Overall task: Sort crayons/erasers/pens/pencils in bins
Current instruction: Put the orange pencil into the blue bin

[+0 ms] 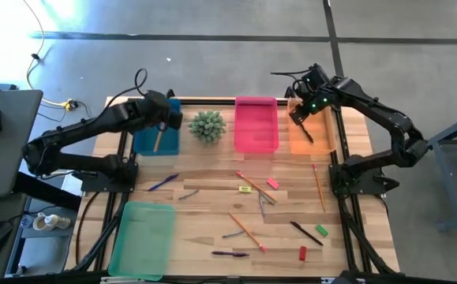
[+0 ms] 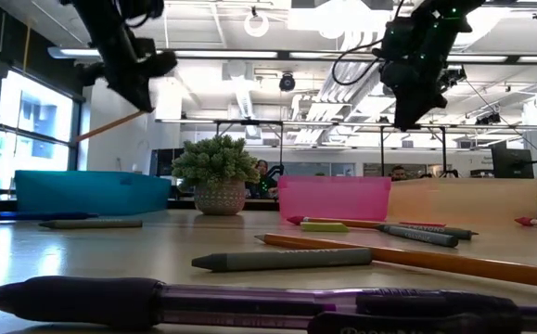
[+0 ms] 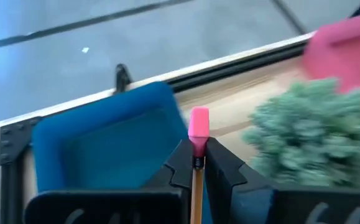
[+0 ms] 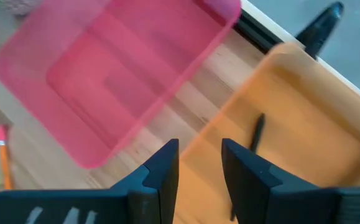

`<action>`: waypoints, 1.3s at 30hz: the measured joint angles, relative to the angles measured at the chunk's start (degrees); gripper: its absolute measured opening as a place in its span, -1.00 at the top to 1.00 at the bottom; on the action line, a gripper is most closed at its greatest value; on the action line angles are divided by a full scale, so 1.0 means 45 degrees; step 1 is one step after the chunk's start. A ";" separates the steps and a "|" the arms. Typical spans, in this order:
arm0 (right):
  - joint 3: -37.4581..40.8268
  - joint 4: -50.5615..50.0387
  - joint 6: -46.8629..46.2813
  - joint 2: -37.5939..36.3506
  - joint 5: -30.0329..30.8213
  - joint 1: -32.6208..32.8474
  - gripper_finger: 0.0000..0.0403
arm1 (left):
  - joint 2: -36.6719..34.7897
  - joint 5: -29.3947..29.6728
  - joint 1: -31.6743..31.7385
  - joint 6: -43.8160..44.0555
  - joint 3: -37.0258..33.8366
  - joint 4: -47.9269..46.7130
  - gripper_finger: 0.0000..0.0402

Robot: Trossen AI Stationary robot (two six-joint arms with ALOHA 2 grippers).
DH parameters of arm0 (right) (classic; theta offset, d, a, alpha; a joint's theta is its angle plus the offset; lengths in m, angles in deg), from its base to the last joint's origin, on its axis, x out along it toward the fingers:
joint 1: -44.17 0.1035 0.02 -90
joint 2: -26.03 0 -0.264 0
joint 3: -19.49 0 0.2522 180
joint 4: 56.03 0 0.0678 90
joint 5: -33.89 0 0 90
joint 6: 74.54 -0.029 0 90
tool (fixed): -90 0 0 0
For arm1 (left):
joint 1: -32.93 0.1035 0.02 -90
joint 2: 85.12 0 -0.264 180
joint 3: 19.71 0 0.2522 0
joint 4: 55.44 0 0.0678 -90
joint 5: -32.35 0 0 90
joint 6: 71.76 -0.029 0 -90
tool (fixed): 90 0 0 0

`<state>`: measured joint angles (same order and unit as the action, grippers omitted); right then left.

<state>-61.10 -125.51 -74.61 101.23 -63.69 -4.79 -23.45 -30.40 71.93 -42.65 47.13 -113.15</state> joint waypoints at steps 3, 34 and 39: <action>0.0000 0.0171 -0.0053 0.0000 -0.0204 0.0437 0.43 | 0.0439 -0.1046 0.1289 -0.0886 0.0000 0.0002 0.98; 0.0034 0.1394 -0.5539 0.0015 -0.0304 0.6111 0.43 | 0.4832 -0.3710 0.4524 -0.5960 0.0005 0.1930 0.92; 0.0034 0.1250 -0.6576 0.0015 0.0270 0.7216 0.43 | 0.5097 -0.4007 0.4524 -0.5975 0.0005 0.1952 0.80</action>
<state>-60.95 -119.88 -104.20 101.30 -62.48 27.68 -0.51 -48.43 92.29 -69.54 47.15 -104.37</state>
